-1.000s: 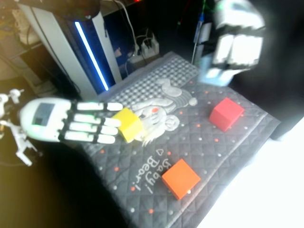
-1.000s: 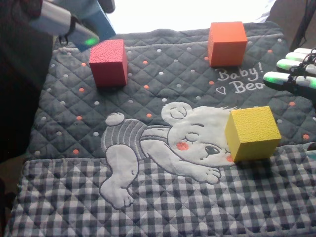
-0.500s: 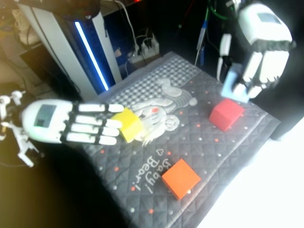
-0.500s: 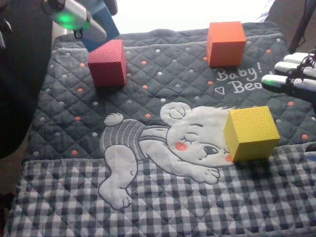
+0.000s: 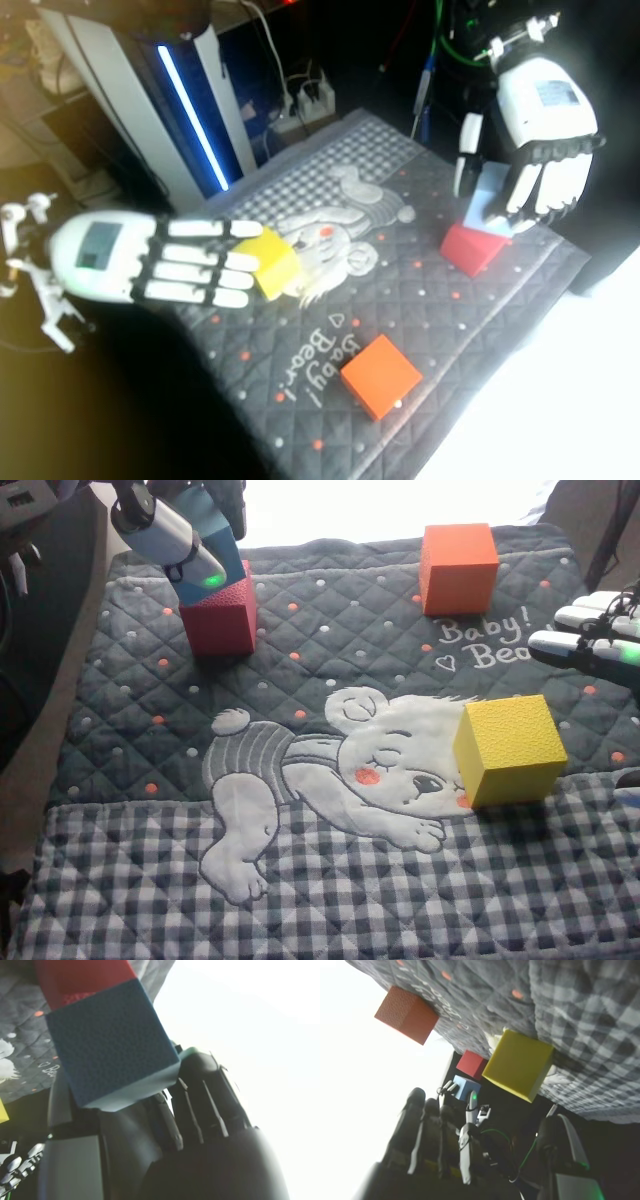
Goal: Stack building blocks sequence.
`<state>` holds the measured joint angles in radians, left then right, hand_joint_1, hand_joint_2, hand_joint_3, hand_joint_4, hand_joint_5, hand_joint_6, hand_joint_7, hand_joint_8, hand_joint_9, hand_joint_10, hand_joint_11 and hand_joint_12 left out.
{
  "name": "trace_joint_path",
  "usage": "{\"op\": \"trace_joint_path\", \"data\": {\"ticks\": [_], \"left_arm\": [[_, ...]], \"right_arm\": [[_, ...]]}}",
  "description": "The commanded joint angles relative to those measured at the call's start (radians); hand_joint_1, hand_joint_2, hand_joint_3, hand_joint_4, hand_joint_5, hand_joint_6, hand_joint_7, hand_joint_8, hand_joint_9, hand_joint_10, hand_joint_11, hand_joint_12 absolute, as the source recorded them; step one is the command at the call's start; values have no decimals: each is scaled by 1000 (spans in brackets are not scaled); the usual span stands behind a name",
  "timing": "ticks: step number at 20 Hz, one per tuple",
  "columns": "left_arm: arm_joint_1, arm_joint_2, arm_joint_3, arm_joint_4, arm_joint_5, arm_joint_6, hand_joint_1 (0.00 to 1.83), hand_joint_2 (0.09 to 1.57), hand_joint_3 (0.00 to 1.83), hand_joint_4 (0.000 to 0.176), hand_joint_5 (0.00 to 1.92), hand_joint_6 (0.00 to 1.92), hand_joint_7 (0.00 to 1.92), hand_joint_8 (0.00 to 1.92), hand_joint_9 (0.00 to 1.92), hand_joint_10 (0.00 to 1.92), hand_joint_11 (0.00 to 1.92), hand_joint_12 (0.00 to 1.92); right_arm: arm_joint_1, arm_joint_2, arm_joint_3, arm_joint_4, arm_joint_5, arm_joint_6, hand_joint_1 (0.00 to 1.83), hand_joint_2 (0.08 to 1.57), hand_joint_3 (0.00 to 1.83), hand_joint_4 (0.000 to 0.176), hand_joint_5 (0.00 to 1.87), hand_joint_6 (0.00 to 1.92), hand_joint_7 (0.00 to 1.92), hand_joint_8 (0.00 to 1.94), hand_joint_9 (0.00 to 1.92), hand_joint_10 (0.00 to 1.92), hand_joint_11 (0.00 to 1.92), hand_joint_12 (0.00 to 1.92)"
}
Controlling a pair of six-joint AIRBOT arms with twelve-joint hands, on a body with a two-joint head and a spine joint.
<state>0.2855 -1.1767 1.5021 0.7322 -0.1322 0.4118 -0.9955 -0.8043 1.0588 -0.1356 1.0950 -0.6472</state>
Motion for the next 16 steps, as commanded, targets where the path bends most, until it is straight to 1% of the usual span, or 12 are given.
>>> {"op": "trace_joint_path", "data": {"ticks": [1, 2, 4, 6, 9, 10, 11, 12, 13, 14, 15, 16], "left_arm": [[-15, -3, 10, -6, -73, 1, 1221, 1207, 0, 0, 959, 952, 666, 1588, 564, 1684, 576, 1921], [-16, -6, 12, -6, -73, 1, 1201, 1212, 2, 0, 931, 1063, 669, 1533, 559, 1640, 532, 1920], [-16, -15, 19, -5, -73, 1, 1203, 1217, 0, 0, 926, 1023, 664, 1567, 548, 1634, 528, 1921], [-16, -21, 23, -5, -73, 1, 1196, 1224, 2, 0, 907, 1088, 657, 1544, 562, 1625, 536, 1921], [-16, -31, 32, -5, -70, 1, 1201, 1203, 0, 0, 934, 1007, 707, 1480, 582, 1424, 501, 1831], [-16, -34, 34, -5, -70, 1, 1206, 1186, 0, 0, 955, 1066, 743, 1334, 646, 1251, 534, 1729], [-16, -38, 37, -5, -70, 1, 1202, 1194, 2, 0, 917, 1205, 755, 1266, 708, 1249, 607, 1758], [-16, -42, 38, -5, -70, 1, 1202, 1194, 2, 0, 917, 1205, 755, 1266, 708, 1249, 607, 1758], [-16, -44, 39, -5, -70, 1, 1182, 1219, 6, 0, 862, 1322, 730, 1291, 743, 1271, 655, 1770], [-16, -47, 41, -5, -70, 1, 1176, 1216, 0, 0, 856, 1295, 756, 1295, 784, 1284, 700, 1755], [-15, -50, 42, -5, -70, 1, 1188, 1218, 2, 0, 857, 1109, 753, 1512, 765, 1624, 723, 1908], [-14, -51, 43, -5, -70, 1, 1188, 1218, 2, 0, 857, 1109, 753, 1512, 765, 1624, 723, 1908]], "right_arm": [[11, 1, 3, 27, 118, 5, 759, 1086, 0, 176, 25, 4, 76, 8, 61, 6, 97, 41], [11, 1, 3, 27, 118, 5, 759, 1085, 0, 176, 26, 4, 78, 8, 61, 5, 98, 41], [11, 0, 3, 27, 118, 5, 748, 1087, 0, 176, 24, 2, 81, 7, 63, 4, 99, 41], [11, 0, 3, 27, 118, 5, 740, 1087, 0, 176, 24, 2, 77, 4, 62, 3, 109, 46], [11, 0, 3, 27, 118, 5, 769, 1089, 1, 176, 27, 1, 87, 4, 62, 1, 103, 43], [11, 0, 3, 27, 118, 5, 750, 1086, 0, 176, 29, 2, 95, 6, 71, 4, 111, 47], [11, -1, 3, 27, 118, 6, 745, 1086, 0, 176, 30, 2, 97, 6, 70, 4, 107, 44], [11, -1, 3, 27, 118, 6, 745, 1086, 0, 176, 30, 2, 97, 6, 70, 4, 107, 44], [11, -1, 3, 27, 118, 6, 733, 1089, 1, 176, 25, 0, 96, 4, 65, 1, 100, 41], [11, -2, 3, 27, 118, 6, 739, 1091, 2, 176, 31, 2, 95, 3, 57, 0, 89, 36], [11, -2, 3, 27, 118, 6, 772, 1100, 3, 176, 37, 4, 96, 3, 52, 3, 85, 34], [11, -2, 3, 27, 118, 6, 772, 1100, 3, 176, 37, 4, 96, 3, 52, 3, 85, 34]]}}
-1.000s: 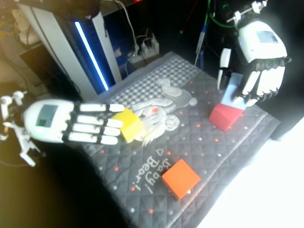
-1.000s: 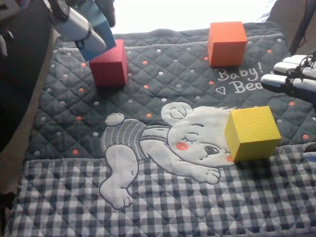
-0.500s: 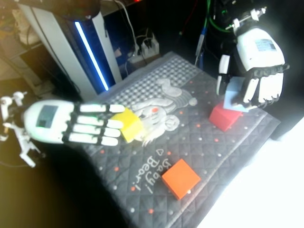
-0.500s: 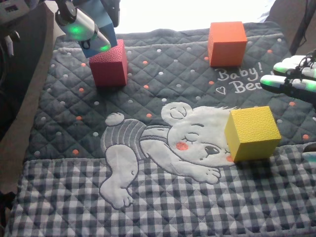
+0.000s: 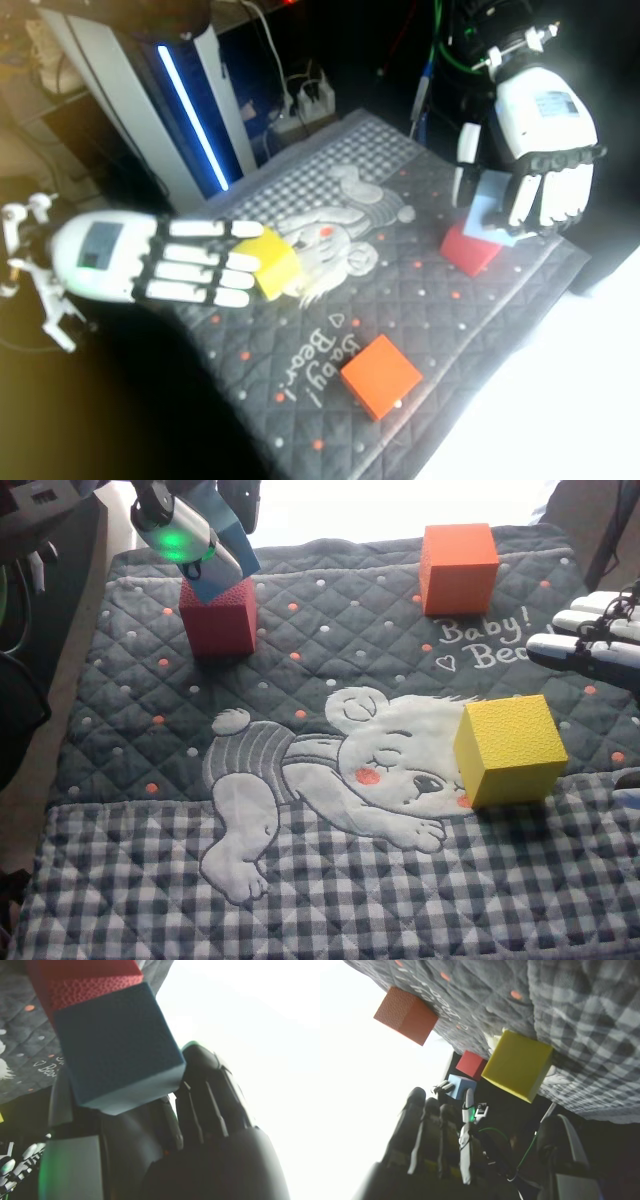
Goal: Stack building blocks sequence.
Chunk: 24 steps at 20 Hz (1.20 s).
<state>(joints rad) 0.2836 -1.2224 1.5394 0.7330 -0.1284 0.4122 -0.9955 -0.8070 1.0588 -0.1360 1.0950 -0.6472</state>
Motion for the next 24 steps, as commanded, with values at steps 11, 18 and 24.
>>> {"op": "trace_joint_path", "data": {"ticks": [11, 18, 24], "left_arm": [[11, -14, 6, 7, -57, 1, 1235, 1145, 1, 0, 1026, 762, 841, 1357, 695, 1194, 458, 1669], [12, -14, 6, 14, -49, 1, 1177, 1119, 5, 0, 968, 975, 822, 448, 668, 366, 98, 1101], [11, -14, 6, 15, -47, 1, 1274, 990, 0, 0, 861, 1, 886, 0, 845, 39, 341, 997]], "right_arm": [[11, -1, 2, 29, 118, 6, 756, 1092, 1, 176, 35, 2, 70, 0, 73, 1, 116, 46], [11, -2, 2, 30, 118, 8, 770, 1103, 1, 176, 46, 3, 76, 3, 61, 1, 82, 30], [11, -3, 2, 30, 118, 9, 796, 1105, 2, 176, 48, 1, 58, 0, 43, 0, 56, 18]]}}
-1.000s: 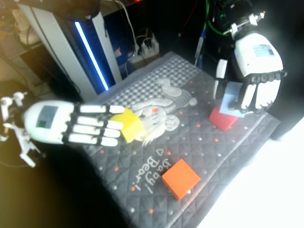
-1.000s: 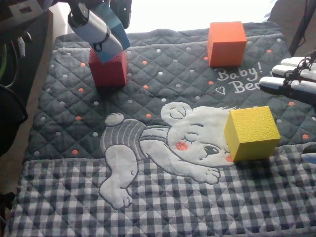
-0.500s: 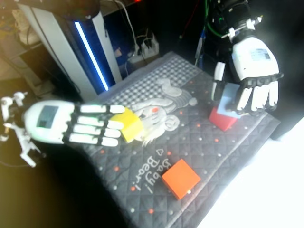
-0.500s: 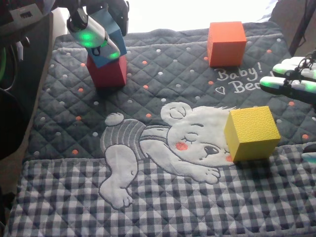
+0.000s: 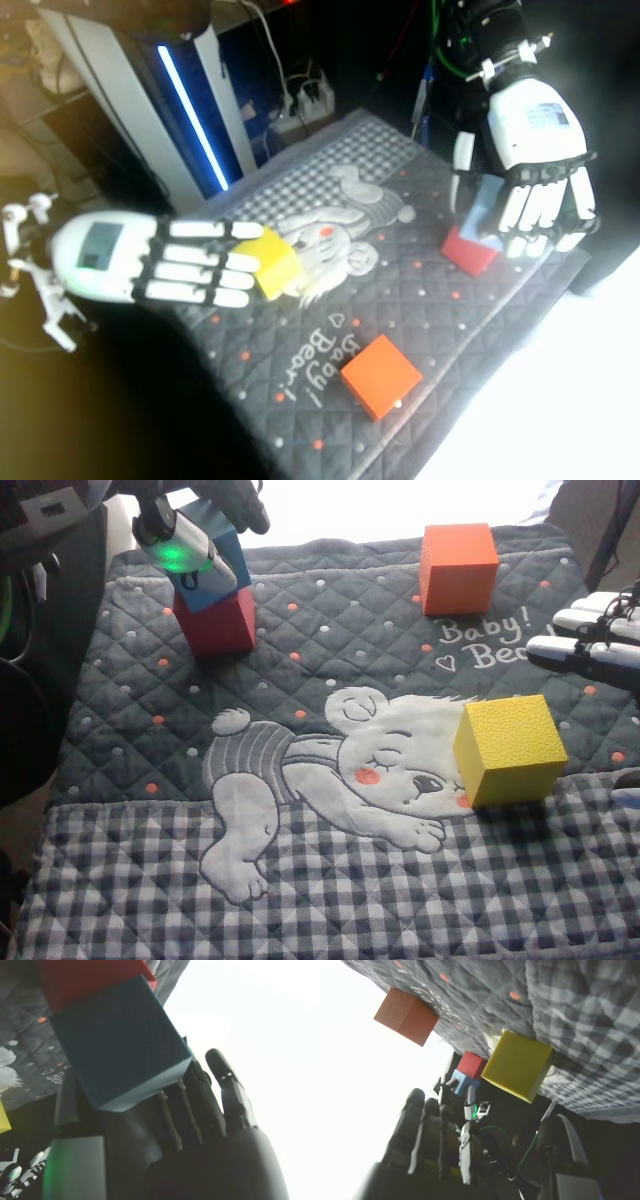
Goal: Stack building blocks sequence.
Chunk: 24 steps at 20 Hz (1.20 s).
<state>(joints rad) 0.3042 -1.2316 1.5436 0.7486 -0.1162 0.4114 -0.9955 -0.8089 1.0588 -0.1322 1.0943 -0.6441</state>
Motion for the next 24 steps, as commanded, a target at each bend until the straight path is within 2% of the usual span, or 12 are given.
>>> {"op": "trace_joint_path", "data": {"ticks": [1, 2, 3, 5, 7, 9, 11, 16, 17, 19, 23, 24], "left_arm": [[-10, -4, 1, 0, -59, 2, 1274, 990, 0, 0, 861, 1, 886, 0, 845, 39, 341, 997], [-10, -4, 1, 0, -59, 2, 1230, 967, 0, 0, 778, 1, 813, 0, 784, 7, 240, 1092], [-10, -4, 1, 1, -59, 2, 1200, 954, 0, 0, 754, 3, 788, 4, 787, 8, 206, 1328], [-9, -4, 1, 1, -59, 2, 1173, 929, 0, 0, 720, 1, 734, 0, 732, 1, 196, 1211], [-9, -4, 1, 2, -59, 2, 1170, 916, 0, 0, 728, 1, 777, 14, 796, 32, 239, 1329], [-9, -4, 1, 2, -59, 2, 1115, 926, 1, 0, 707, 0, 759, 1, 778, 20, 250, 1281], [-9, -5, 1, 3, -59, 2, 1111, 914, 0, 0, 722, 4, 797, 16, 834, 56, 257, 1453], [-10, -11, 2, 10, -59, 2, 1083, 906, 0, 0, 721, 1, 798, 7, 832, 90, 283, 1450], [-12, -12, 2, 13, -59, 2, 1105, 906, 0, 0, 730, 0, 820, 3, 778, 309, 309, 1496], [-16, -12, 2, 18, -59, 2, 1072, 903, 0, 0, 743, 1, 842, 9, 536, 1039, 337, 1716], [-17, -12, 1, 19, -60, 2, 1096, 912, 0, 0, 748, 1, 791, 0, 679, 477, 377, 1411], [-17, -12, 1, 19, -60, 2, 1108, 906, 0, 0, 757, 1, 822, 10, 713, 487, 384, 1447]], "right_arm": [[11, -1, 3, 26, 119, 6, 796, 1105, 2, 176, 48, 1, 58, 0, 43, 0, 56, 18], [11, -1, 3, 27, 119, 6, 781, 1093, 0, 176, 62, 5, 76, 5, 58, 5, 77, 27], [11, -1, 3, 27, 119, 6, 781, 1095, 0, 176, 56, 2, 75, 4, 63, 7, 85, 30], [11, -2, 3, 28, 119, 6, 754, 1095, 0, 176, 48, 0, 96, 10, 72, 8, 98, 36], [11, -2, 3, 29, 119, 6, 759, 1094, 0, 176, 46, 0, 85, 2, 64, 3, 82, 28], [11, -2, 3, 29, 119, 6, 773, 1093, 0, 176, 51, 2, 84, 1, 69, 4, 84, 28], [11, -2, 3, 29, 119, 6, 722, 1094, 0, 176, 49, 1, 99, 6, 81, 8, 99, 35], [11, -3, 5, 30, 120, 6, 750, 1105, 3, 176, 39, 0, 90, 0, 69, 0, 82, 26], [11, -4, 5, 30, 120, 6, 753, 1107, 4, 176, 36, 0, 98, 4, 70, 1, 82, 26], [11, -4, 6, 30, 120, 6, 752, 1106, 2, 176, 33, 0, 98, 2, 69, 0, 87, 28], [11, -5, 7, 31, 119, 6, 746, 1102, 0, 176, 39, 0, 114, 3, 68, 1, 89, 28], [11, -5, 7, 31, 119, 6, 748, 1101, 0, 176, 38, 0, 117, 4, 73, 3, 93, 29]]}}
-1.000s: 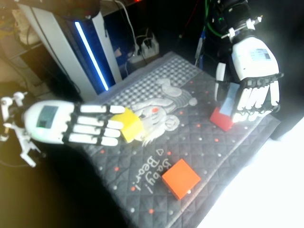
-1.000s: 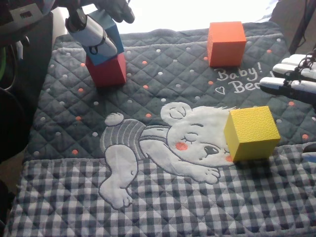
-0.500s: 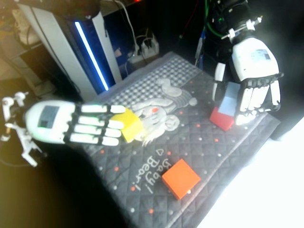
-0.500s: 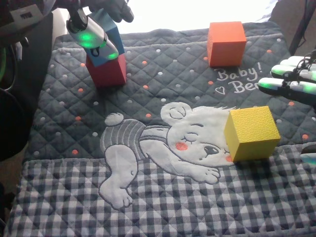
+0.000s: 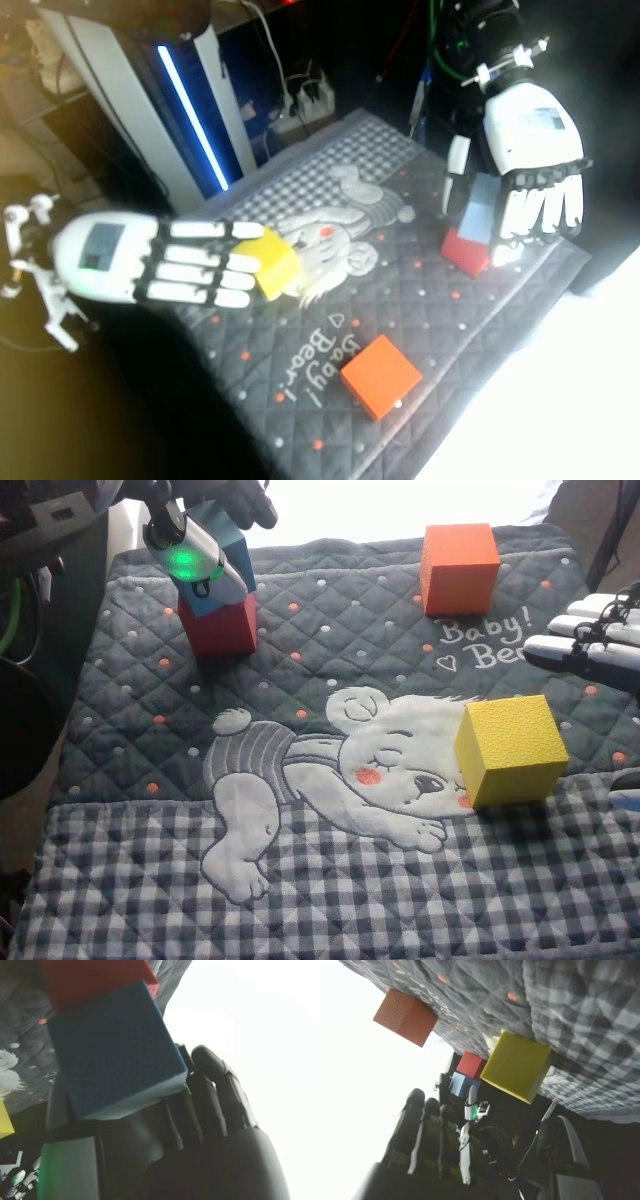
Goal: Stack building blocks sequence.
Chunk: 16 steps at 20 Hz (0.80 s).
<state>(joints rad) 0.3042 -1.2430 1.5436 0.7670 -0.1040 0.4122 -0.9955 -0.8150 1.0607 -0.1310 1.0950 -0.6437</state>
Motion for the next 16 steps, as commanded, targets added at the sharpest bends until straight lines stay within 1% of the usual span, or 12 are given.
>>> {"op": "trace_joint_path", "data": {"ticks": [1, 2, 5, 6, 7, 8, 9, 10, 12, 13, 14, 16], "left_arm": [[-17, -1, 1, 1, -73, 1, 1082, 902, 0, 0, 759, 0, 831, 8, 668, 601, 369, 1495], [-17, -1, 1, 1, -73, 1, 1058, 909, 0, 0, 755, 0, 822, 3, 627, 706, 342, 1552], [-17, -1, 1, 1, -73, 1, 1065, 906, 0, 0, 769, 1, 809, 1, 623, 718, 368, 1549], [-18, -1, 1, 1, -73, 1, 1052, 912, 1, 0, 749, 0, 814, 3, 532, 999, 362, 1684], [-18, -1, 2, 1, -74, 1, 1030, 914, 0, 0, 726, 0, 793, 1, 499, 1026, 355, 1652], [-19, -1, 2, 1, -74, 1, 1014, 911, 0, 0, 696, 0, 763, 0, 493, 906, 343, 1578], [-21, 0, 2, 1, -75, 1, 983, 894, 0, 11, 638, 0, 652, 0, 493, 504, 262, 1212], [-23, 0, 1, 4, -76, 1, 951, 877, 0, 35, 591, 0, 571, 0, 494, 209, 174, 1084], [-26, 1, 0, 7, -81, 1, 823, 824, 0, 132, 391, 0, 346, 0, 341, 12, 52, 942], [-27, 2, -3, 10, -84, 1, 797, 806, 0, 155, 329, 0, 272, 0, 291, 2, 10, 946], [-28, 3, -6, 13, -86, 1, 772, 795, 0, 172, 230, 0, 164, 0, 184, 3, 1, 780], [-30, 8, -16, 23, -89, 1, 690, 803, 1, 176, 114, 0, 53, 0, 79, 1, 0, 547]], "right_arm": [[11, 1, 5, 31, 119, 5, 749, 1100, 0, 176, 40, 1, 97, 0, 69, 1, 93, 29], [11, 1, 5, 31, 119, 5, 748, 1098, 0, 176, 39, 1, 93, 0, 73, 3, 100, 32], [11, 1, 4, 31, 119, 5, 769, 1100, 0, 176, 44, 1, 84, 1, 68, 1, 89, 27], [11, 1, 4, 31, 119, 5, 740, 1100, 0, 176, 30, 0, 98, 5, 77, 4, 102, 33], [11, 1, 4, 32, 119, 5, 754, 1105, 2, 176, 24, 0, 94, 3, 69, 0, 89, 27], [11, 1, 4, 32, 119, 5, 769, 1102, 0, 176, 33, 3, 105, 6, 73, 2, 91, 28], [11, 1, 4, 32, 119, 5, 786, 1104, 1, 176, 36, 4, 113, 7, 73, 2, 90, 27], [11, 1, 4, 32, 119, 5, 776, 1100, 0, 176, 39, 4, 115, 6, 78, 4, 105, 33], [11, 1, 4, 33, 119, 5, 772, 1093, 0, 176, 41, 4, 114, 5, 75, 1, 118, 39], [11, 1, 4, 34, 119, 5, 772, 1093, 0, 176, 41, 3, 114, 4, 73, 0, 116, 38], [11, 1, 4, 34, 119, 5, 803, 1096, 0, 176, 48, 5, 112, 2, 61, 0, 92, 28], [11, 1, 4, 34, 119, 5, 816, 1095, 0, 176, 54, 5, 94, 0, 42, 0, 63, 15]]}}
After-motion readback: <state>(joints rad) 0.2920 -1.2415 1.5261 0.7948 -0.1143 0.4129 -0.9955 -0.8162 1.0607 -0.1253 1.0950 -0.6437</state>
